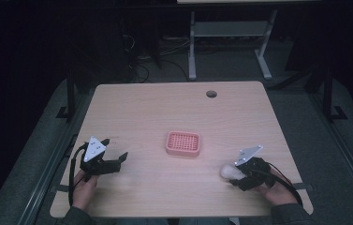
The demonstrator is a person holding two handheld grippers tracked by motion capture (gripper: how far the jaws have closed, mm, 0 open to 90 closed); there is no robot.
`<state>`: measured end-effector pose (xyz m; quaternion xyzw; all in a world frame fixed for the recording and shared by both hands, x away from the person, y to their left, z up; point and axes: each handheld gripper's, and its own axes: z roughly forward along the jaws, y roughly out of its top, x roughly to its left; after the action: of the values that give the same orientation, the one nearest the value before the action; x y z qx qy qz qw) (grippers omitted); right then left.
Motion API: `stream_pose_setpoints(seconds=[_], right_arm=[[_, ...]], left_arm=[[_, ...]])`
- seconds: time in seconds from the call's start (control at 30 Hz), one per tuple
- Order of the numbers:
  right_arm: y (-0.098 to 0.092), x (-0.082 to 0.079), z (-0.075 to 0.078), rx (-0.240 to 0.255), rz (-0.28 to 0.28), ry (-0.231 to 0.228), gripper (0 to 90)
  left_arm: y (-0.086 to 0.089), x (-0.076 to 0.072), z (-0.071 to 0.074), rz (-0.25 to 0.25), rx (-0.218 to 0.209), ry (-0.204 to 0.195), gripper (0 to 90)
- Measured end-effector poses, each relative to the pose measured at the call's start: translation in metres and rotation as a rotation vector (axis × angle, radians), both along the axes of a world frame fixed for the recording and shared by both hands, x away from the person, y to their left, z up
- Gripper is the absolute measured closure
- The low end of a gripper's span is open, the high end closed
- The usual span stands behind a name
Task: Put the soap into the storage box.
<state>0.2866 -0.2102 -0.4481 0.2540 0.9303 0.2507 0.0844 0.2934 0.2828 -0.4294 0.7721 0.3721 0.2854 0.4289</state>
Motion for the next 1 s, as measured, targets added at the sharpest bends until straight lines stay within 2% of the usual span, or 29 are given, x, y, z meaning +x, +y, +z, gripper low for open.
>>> stream_pose_setpoints(seconds=[0.5, 0.9, 1.0], right_arm=[[-0.0004, -0.0033, -0.0048, -0.006, -0.030, 0.002, 42.1], [-0.0051, 0.0014, -0.0071, 0.044, -0.041, 0.042, 43.5], [-0.0056, 0.0013, -0.0078, 0.052, -0.043, 0.040, 43.9]], left_arm=[[0.0012, 0.0001, 0.0012, 0.007, -0.004, -0.003, 14.2], [0.0014, 0.0004, 0.0009, 0.006, -0.004, -0.003, 14.2], [0.0012, 0.0005, 0.0008, 0.006, -0.003, -0.004, 14.2]])
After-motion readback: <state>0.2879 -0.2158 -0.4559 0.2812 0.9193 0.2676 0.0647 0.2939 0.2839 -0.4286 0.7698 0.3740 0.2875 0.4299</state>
